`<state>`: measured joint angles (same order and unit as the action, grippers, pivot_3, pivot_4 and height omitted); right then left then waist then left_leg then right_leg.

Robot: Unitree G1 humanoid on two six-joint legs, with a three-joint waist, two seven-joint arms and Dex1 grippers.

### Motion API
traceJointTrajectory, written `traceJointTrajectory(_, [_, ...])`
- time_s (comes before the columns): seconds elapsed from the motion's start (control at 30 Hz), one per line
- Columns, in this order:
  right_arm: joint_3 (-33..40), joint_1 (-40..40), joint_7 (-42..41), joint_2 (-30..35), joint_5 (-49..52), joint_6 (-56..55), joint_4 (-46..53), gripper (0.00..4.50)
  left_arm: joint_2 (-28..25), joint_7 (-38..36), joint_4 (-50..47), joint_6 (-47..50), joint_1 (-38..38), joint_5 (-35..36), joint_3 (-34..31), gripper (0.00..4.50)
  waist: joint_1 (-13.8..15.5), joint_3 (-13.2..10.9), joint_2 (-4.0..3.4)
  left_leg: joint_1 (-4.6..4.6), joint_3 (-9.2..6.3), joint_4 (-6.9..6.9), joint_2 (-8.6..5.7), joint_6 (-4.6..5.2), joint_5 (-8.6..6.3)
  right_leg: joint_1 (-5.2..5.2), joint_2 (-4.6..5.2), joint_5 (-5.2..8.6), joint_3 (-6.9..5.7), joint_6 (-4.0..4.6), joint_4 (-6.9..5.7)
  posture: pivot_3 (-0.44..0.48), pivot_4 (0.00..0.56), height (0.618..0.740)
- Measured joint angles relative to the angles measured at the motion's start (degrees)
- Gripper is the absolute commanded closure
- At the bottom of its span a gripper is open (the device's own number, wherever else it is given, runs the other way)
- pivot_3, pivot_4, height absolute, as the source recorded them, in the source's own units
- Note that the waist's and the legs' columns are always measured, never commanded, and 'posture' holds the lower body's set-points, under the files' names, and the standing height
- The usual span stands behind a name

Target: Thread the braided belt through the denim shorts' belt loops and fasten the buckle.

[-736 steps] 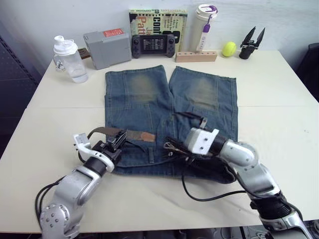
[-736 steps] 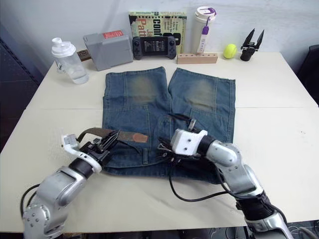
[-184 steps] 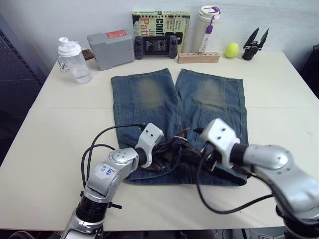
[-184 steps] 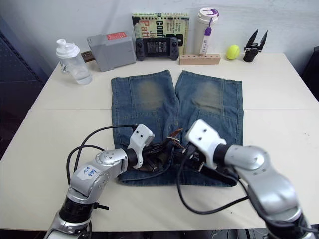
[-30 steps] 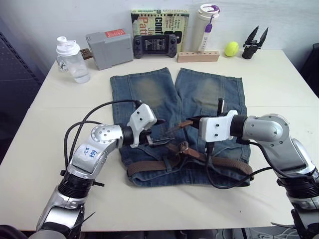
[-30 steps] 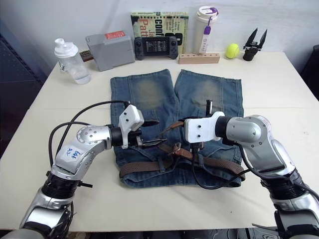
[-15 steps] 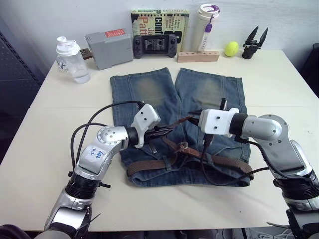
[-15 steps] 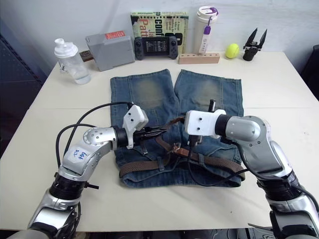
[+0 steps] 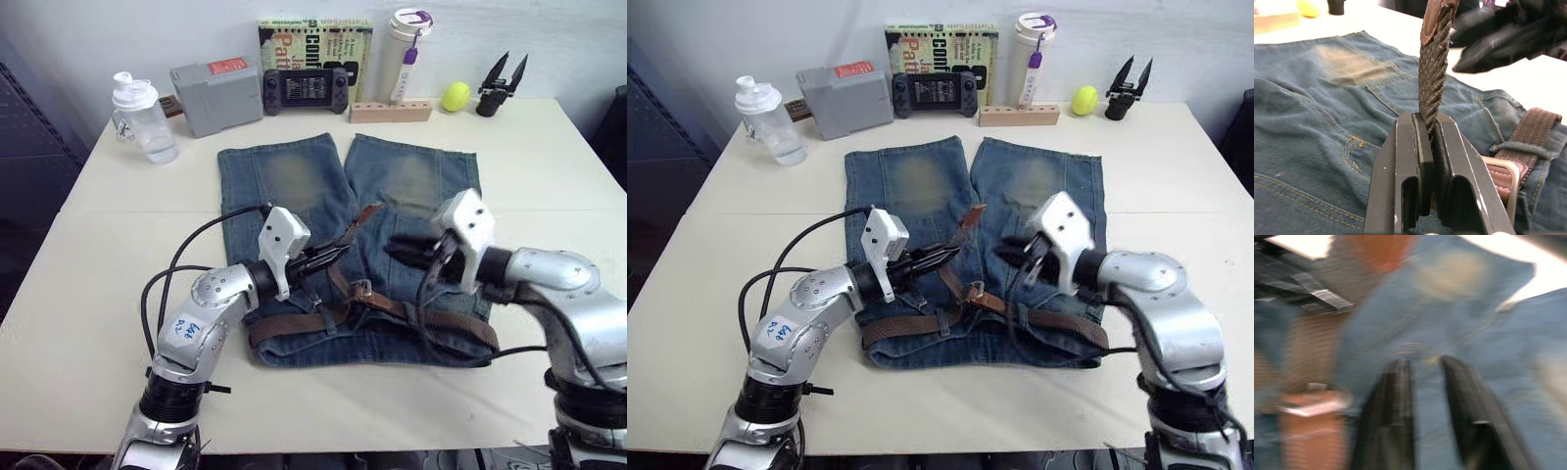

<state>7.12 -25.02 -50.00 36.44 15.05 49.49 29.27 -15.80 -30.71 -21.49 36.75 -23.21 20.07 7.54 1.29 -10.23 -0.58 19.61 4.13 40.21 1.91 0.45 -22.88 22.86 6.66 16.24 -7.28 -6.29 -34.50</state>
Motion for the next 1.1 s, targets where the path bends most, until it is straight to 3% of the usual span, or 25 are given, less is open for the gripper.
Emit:
traceJointTrajectory(0.33, [-7.1, 4.4, 6.3, -6.3, 6.4, 12.2, 8.4, 4.45, 0.8, 0.6, -0.8, 0.0, 1.1, 1.0, -0.7, 4.5, 0.1, 0.0, 0.0, 0.06, -0.21, 0.08, -0.11, 0.0, 0.0, -0.01, 0.03, 0.0, 0.0, 0.0, -0.02, 0.0, 0.15, 0.731])
traceJointTrajectory(0.47, [-13.0, 6.8, 9.0, -6.1, 4.5, 12.2, 8.7, 4.45, 0.8, 0.6, -1.3, 0.0, 1.2, 1.2, -0.7, 4.5, 0.1, 0.0, 0.0, 0.06, -0.19, 0.07, -0.11, 0.0, 0.0, -0.01, 0.03, 0.0, 0.01, 0.0, -0.01, 0.0, 0.15, 0.731])
traceJointTrajectory(0.6, [-18.8, 10.0, 12.3, -3.3, 0.8, 8.9, 9.6, 4.45, 1.7, 0.6, -2.6, 2.8, 1.3, 6.5, -3.3, 4.5, 0.1, 0.0, 0.01, 0.05, -0.21, 0.08, -0.1, 0.0, 0.0, -0.01, 0.03, 0.0, 0.01, 0.0, 0.0, 0.0, 0.15, 0.731])
traceJointTrajectory(0.7, [-20.4, 11.3, 13.8, -3.1, 0.1, 6.4, 9.6, 4.45, -1.9, 0.4, -4.0, 5.9, 3.4, 9.4, -6.9, 4.5, 0.0, 0.0, 0.01, 0.02, -0.21, 0.04, -0.1, -0.01, 0.0, -0.01, 0.02, 0.0, 0.02, 0.0, 0.01, 0.0, 0.15, 0.731])
traceJointTrajectory(0.83, [-14.8, 13.3, 14.1, -5.9, 4.8, 7.1, 9.5, 4.45, -5.6, -0.4, -8.6, 6.5, 9.4, 9.7, -7.4, 4.5, 0.2, 0.0, 0.02, 0.1, -0.27, 0.1, -0.12, 0.0, 0.0, -0.04, 0.04, 0.0, 0.06, 0.0, 0.08, 0.0, 0.15, 0.731])
traceJointTrajectory(1.0, [-1.4, 11.3, 13.4, -6.6, 15.0, 12.1, 10.0, 4.45, -5.1, 1.0, -9.3, 5.8, 10.9, 9.6, -7.3, 4.5, 0.1, 0.0, 0.01, 0.08, -0.3, 0.06, -0.1, 0.0, 0.0, -0.05, 0.01, 0.0, 0.03, 0.0, 0.06, 0.0, 0.15, 0.731])
traceJointTrajectory(1.1, [1.8, 10.4, 12.9, -4.0, 18.6, 13.5, 10.6, 4.45, -4.8, 1.6, -9.3, 5.5, 10.9, 9.6, -7.1, 4.5, 0.1, 0.0, 0.01, 0.05, -0.28, -0.02, -0.1, 0.0, 0.0, -0.04, 0.01, 0.0, 0.03, 0.01, 0.07, 0.0, 0.15, 0.731])
